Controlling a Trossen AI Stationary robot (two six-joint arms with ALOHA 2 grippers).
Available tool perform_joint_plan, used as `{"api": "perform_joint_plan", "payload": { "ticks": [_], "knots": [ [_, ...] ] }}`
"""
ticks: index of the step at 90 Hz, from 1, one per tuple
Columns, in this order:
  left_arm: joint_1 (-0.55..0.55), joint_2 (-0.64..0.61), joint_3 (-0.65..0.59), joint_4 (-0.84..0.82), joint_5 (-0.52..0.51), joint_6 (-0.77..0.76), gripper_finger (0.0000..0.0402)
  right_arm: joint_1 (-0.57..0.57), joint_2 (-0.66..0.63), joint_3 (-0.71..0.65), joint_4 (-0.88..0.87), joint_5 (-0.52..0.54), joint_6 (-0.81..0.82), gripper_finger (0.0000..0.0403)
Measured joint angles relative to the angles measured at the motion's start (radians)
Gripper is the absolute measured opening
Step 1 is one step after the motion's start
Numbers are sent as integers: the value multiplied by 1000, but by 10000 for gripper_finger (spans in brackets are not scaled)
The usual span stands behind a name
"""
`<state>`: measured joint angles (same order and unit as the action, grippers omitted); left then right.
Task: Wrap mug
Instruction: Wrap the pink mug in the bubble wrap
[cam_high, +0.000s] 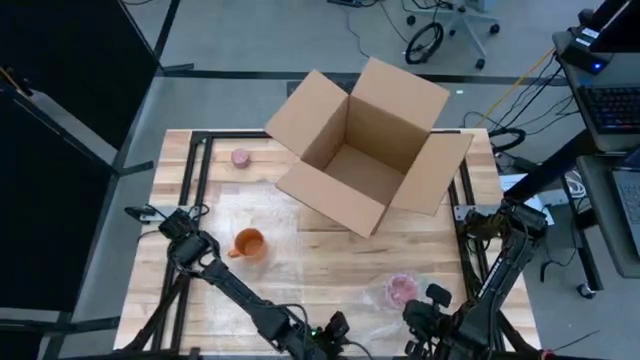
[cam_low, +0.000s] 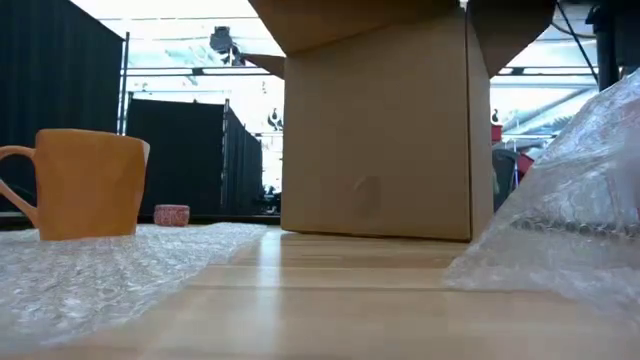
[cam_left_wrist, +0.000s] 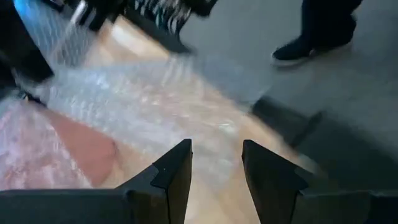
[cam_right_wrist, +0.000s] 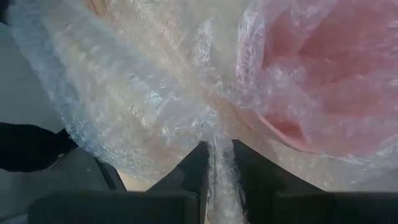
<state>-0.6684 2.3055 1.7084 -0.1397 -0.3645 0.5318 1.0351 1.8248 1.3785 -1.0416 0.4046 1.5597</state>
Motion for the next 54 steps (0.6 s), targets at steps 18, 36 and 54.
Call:
{"api": "perform_joint_plan", "payload": {
  "ticks": [18, 36, 54],
  "knots": [
    [12, 11, 0, 83, -38, 58, 131, 0, 0, 0, 0, -1, 4, 47],
    [8, 13, 0, 292, -88, 53, 131, 0, 0, 0, 1, -14, -13, 47],
    [10, 13, 1, 291, -98, 46, 131, 0, 0, 0, 31, -18, -89, 49]
  ]
}}
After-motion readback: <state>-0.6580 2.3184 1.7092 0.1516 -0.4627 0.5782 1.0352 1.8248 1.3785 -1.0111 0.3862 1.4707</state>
